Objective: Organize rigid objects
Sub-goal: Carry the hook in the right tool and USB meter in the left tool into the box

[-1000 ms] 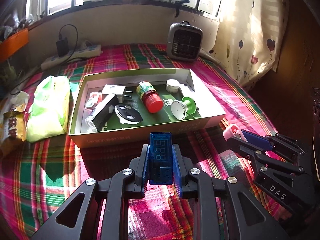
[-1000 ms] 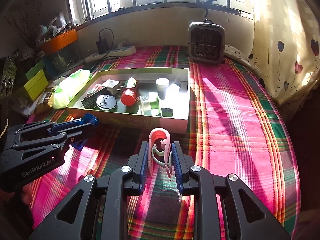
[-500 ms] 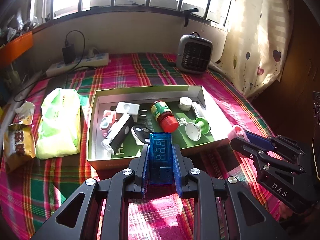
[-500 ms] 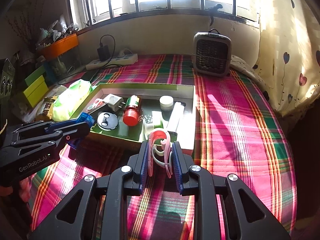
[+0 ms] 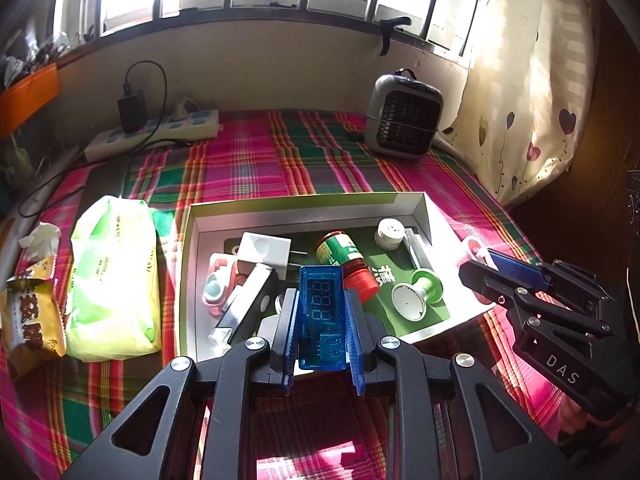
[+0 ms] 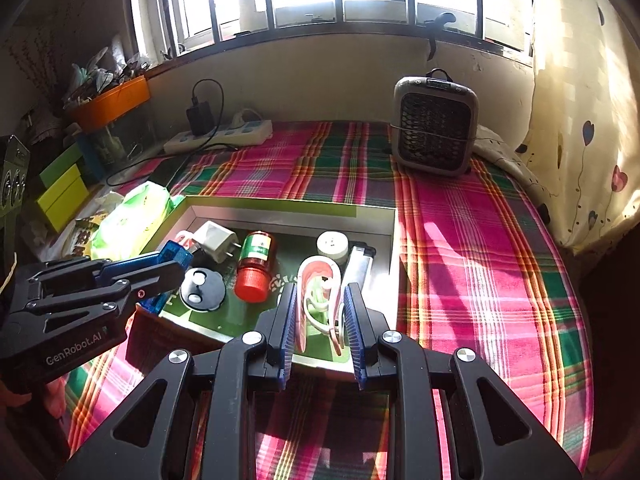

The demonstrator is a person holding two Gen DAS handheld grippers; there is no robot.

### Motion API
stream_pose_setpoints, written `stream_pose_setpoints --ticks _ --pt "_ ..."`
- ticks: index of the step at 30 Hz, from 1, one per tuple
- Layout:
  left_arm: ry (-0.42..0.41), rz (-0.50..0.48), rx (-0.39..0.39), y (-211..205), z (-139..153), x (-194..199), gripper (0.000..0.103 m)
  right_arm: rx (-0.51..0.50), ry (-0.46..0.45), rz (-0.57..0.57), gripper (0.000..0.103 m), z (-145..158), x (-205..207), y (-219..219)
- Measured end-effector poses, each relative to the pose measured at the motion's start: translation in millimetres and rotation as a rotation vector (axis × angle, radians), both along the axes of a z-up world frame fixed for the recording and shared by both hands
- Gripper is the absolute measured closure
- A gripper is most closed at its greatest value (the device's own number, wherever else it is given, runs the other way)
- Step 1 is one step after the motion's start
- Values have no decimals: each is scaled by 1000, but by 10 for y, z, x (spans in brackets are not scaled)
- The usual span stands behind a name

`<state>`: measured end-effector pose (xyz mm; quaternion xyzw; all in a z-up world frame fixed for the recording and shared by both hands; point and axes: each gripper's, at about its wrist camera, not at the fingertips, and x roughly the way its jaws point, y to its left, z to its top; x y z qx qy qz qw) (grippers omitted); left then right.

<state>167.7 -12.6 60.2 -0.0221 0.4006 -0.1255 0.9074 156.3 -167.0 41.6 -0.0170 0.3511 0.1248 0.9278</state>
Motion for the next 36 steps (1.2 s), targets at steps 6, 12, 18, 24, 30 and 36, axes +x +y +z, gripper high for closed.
stream_pose_setpoints --ticks 6,12,18,24,30,36 --pt "7 0 -8 -9 -32 183 82 18 11 4 78 -28 206 16" --pt "15 12 -16 14 -75 349 82 32 27 10 78 -67 383 44" --pt "27 13 -22 7 -139 473 82 45 48 35 78 -145 518 110" --pt "34 4 -22 -21 -188 524 82 45 75 42 78 -231 603 150" --pt "45 0 -15 -43 -235 550 82 41 91 44 78 -282 647 162" --pt "53 -2 -6 -66 -275 567 82 39 110 46 78 -326 689 172"
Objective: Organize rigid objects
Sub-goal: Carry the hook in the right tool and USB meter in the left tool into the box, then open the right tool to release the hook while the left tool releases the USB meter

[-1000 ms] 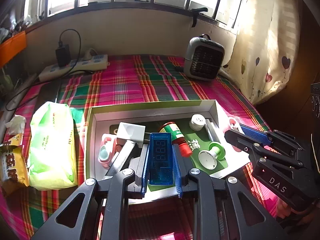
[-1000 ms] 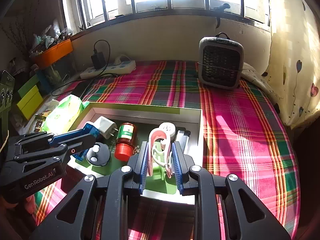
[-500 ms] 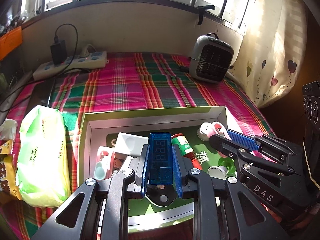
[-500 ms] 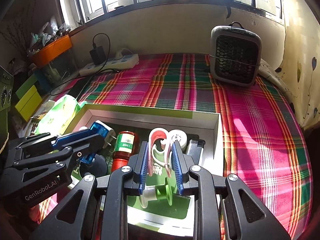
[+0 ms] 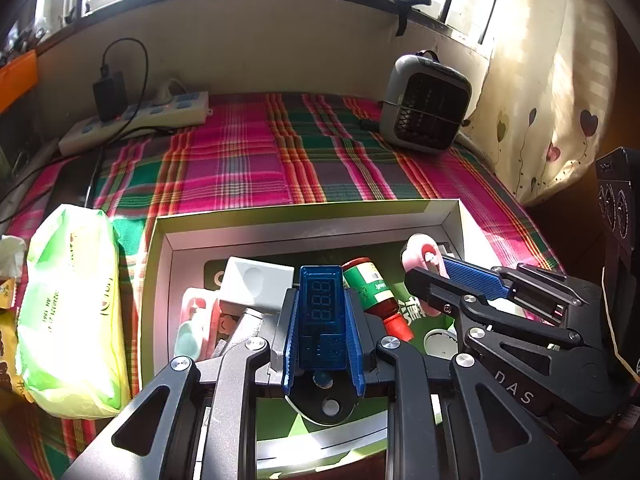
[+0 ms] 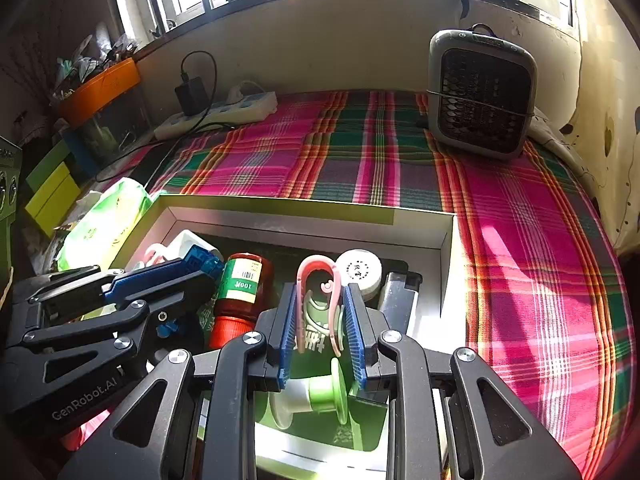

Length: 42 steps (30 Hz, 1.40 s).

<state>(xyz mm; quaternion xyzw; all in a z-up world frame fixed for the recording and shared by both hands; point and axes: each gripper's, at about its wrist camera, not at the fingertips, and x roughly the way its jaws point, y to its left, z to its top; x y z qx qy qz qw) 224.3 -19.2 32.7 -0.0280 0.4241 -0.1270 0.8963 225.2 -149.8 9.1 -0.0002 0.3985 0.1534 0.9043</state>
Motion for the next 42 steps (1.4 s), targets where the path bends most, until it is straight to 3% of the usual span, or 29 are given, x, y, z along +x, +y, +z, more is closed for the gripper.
stream_pose_setpoints --ticks 30,32,34,36,42 --pt "23 -1 24 -37 -61 -16 80 14 20 -14 78 -38 20 -40" --pt "17 -3 26 -41 -41 -32 80 12 15 -15 76 -28 16 -39" --pt "10 -3 33 -47 -22 -52 79 9 10 -14 65 -16 0 -33" --pt "5 -1 38 -53 -2 -69 77 9 4 -10 61 -2 -23 -27" --pt "-1 16 47 -35 31 -127 73 -4 2 -30 61 12 -85 -42"
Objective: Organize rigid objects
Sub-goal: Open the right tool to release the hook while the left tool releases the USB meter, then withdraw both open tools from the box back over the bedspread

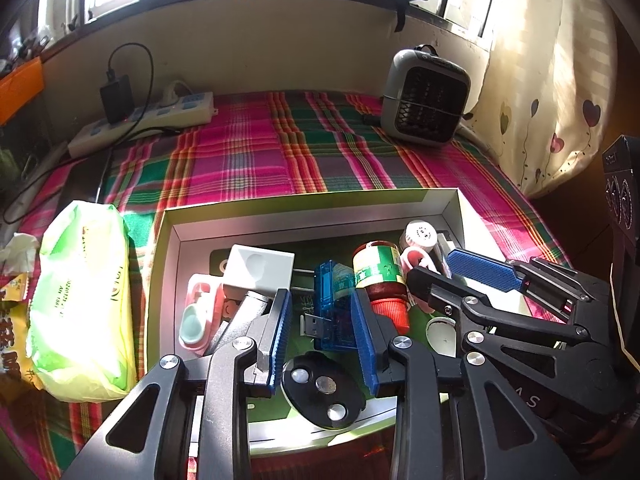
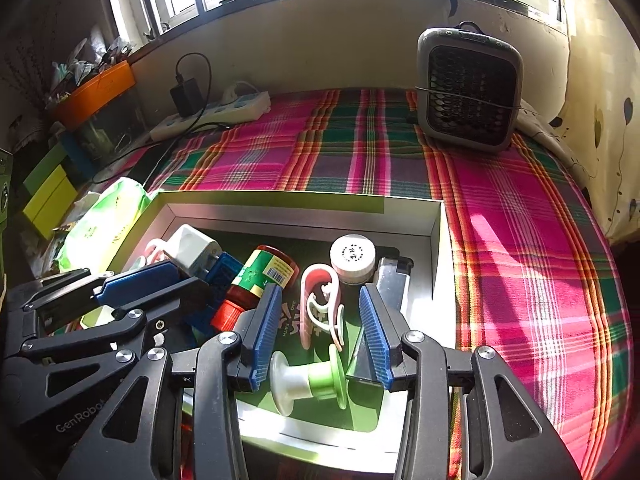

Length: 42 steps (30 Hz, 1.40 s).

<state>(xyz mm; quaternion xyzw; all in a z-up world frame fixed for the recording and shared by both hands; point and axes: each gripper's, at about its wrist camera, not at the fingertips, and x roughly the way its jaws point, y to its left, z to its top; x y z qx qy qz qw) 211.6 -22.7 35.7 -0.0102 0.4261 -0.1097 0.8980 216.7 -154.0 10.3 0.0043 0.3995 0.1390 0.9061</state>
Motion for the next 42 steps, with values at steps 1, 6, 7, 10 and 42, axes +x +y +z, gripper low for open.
stream_pose_setpoints --ticks 1,6,7,10,42 --pt "-1 4 2 3 5 -13 73 -1 3 -4 61 0 -8 -3" --pt "-16 16 6 13 52 -114 73 -5 -7 -5 61 38 -94 2" --pt "-18 18 7 15 64 -135 73 -6 -11 -5 61 51 -119 5" --pt "-27 25 12 19 101 -201 73 -9 -25 -8 61 92 -198 15" --pt "10 87 75 82 -102 -1205 72 -28 24 -55 55 -45 -1041 -18"
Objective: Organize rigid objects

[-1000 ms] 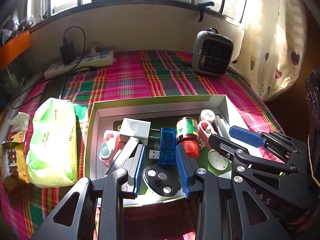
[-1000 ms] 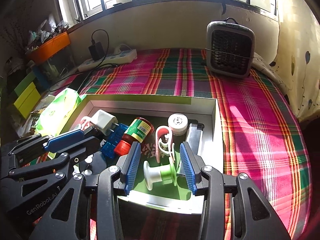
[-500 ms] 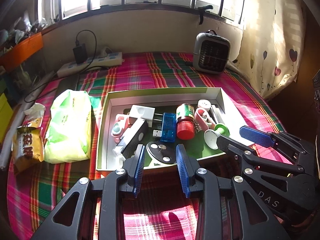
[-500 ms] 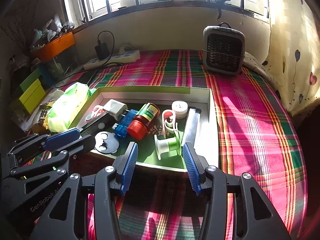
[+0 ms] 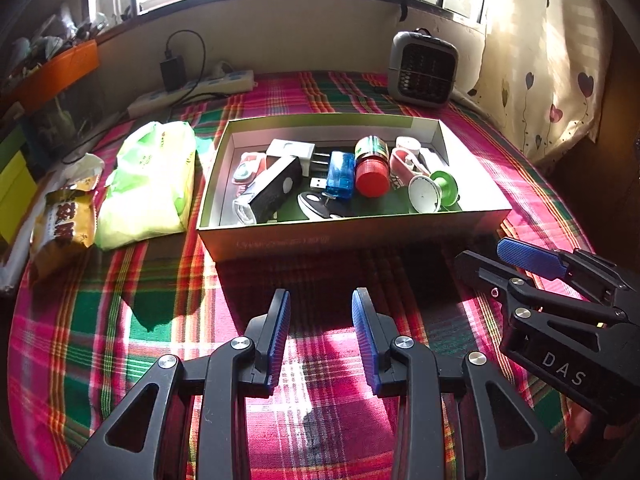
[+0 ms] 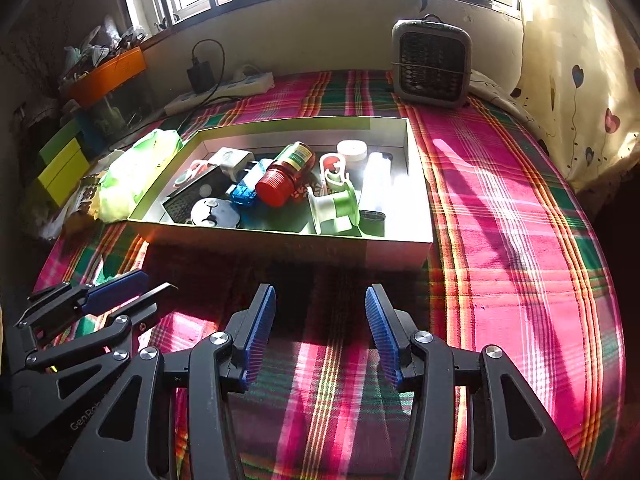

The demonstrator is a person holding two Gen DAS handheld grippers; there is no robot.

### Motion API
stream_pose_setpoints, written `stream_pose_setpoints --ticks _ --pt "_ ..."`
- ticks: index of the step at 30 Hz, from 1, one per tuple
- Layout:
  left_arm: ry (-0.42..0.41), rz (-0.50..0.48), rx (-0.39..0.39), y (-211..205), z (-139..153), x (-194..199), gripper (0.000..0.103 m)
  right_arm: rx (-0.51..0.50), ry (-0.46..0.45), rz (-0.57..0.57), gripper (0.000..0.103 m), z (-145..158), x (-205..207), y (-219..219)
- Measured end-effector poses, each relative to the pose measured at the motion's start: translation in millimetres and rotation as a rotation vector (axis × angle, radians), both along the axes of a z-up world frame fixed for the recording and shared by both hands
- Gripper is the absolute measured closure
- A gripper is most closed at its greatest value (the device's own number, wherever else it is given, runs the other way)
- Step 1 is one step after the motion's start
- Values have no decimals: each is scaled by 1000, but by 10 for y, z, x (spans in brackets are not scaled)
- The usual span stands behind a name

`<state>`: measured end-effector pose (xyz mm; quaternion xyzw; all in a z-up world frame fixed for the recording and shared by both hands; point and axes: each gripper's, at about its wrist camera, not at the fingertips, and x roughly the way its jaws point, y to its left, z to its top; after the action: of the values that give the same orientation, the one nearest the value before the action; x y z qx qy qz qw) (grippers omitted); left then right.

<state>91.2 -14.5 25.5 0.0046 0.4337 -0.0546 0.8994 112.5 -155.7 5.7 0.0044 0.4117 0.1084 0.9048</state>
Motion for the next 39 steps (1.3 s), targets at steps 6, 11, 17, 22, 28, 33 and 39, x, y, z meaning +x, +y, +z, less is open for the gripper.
stream_pose_setpoints --ticks 6,11,17,22,28,33,39 --pt "23 16 -2 40 -104 -84 72 9 30 -27 55 -95 -48 -71" --pt "33 21 1 44 -151 -111 72 -15 36 -30 54 -160 -81 -94" --pt "21 18 8 19 -160 -118 69 -30 21 -24 54 -172 -110 -78" --pt "-3 12 57 -50 -178 -144 66 -71 5 -19 54 -185 -140 -25" --pt "-19 31 56 -67 -186 -159 64 -112 -10 -17 52 -201 -160 23" --pt "-19 35 57 -66 -189 -159 63 -111 -7 -26 47 -206 -155 7" --pt "-18 32 55 -78 -194 -159 60 -113 -4 -29 43 -209 -145 14"
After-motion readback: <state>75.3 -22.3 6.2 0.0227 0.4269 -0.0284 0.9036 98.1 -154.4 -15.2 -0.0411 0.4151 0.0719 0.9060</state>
